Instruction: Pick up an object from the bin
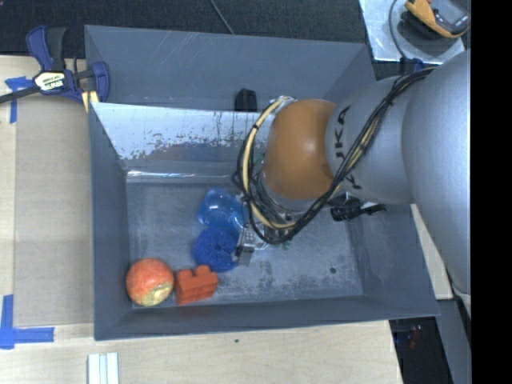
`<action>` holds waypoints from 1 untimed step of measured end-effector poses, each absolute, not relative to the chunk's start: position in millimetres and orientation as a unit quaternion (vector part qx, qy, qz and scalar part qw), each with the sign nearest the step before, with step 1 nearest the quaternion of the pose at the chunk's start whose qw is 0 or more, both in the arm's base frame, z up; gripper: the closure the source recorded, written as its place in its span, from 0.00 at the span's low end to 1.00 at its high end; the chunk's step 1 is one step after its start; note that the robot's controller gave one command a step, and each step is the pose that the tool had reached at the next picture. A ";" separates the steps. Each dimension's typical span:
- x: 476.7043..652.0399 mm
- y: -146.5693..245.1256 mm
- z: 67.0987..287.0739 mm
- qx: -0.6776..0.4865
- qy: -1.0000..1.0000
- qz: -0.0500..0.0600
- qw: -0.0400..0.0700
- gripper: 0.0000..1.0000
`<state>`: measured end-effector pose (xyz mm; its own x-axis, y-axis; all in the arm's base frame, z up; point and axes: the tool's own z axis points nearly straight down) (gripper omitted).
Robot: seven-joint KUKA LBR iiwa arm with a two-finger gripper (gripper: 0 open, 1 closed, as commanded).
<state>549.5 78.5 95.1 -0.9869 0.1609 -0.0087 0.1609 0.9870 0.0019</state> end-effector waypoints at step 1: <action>566.9 132.9 81.2 0.172 0.985 0.001 0.006 0.00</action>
Offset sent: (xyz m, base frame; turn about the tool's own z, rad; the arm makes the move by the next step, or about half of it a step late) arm -0.0328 0.0051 -0.0251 -0.0195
